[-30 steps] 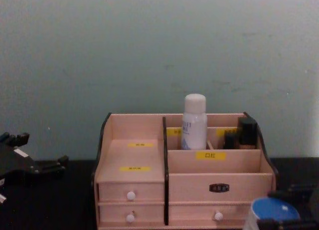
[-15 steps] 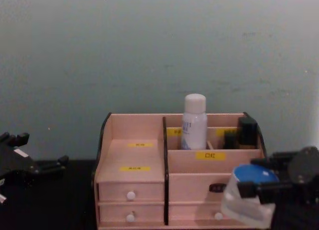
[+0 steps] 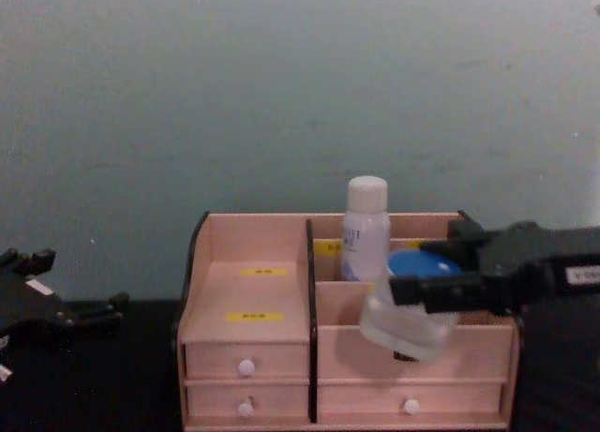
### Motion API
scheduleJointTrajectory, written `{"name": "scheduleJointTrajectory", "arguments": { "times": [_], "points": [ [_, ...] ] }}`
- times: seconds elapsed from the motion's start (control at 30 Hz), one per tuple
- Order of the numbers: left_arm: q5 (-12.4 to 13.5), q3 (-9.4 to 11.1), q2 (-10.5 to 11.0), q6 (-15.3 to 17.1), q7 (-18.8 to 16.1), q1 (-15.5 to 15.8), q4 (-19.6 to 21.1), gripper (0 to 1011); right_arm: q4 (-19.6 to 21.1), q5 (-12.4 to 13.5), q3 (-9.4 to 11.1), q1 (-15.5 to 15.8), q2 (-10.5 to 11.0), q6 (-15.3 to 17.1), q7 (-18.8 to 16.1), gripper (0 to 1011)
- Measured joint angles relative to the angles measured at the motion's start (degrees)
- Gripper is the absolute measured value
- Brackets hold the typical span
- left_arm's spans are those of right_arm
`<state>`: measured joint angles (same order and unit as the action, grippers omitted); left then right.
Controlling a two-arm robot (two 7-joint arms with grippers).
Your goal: Pick up the facial cleanser and watermelon frost from the table and place them into the tiered storage box.
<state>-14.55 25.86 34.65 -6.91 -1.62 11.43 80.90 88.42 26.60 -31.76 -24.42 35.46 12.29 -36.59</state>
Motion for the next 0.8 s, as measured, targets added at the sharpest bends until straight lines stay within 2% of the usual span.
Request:
{"name": "scheduleJointTrajectory", "arguments": {
  "times": [0.47, 0.8],
  "points": [
    [0.0, 0.0, 0.0, 0.0, 0.0, 0.0, 0.0, 1001, -4.7, -0.7, -2.6, -6.1, -6.0, 0.3, 0.9, 715],
    [0.0, 0.0, 0.0, 0.0, 0.0, 0.0, 0.0, 1001, -10.3, -2.0, -4.6, -11.0, -11.0, 0.4, 1.3, 715]
  ]
}}
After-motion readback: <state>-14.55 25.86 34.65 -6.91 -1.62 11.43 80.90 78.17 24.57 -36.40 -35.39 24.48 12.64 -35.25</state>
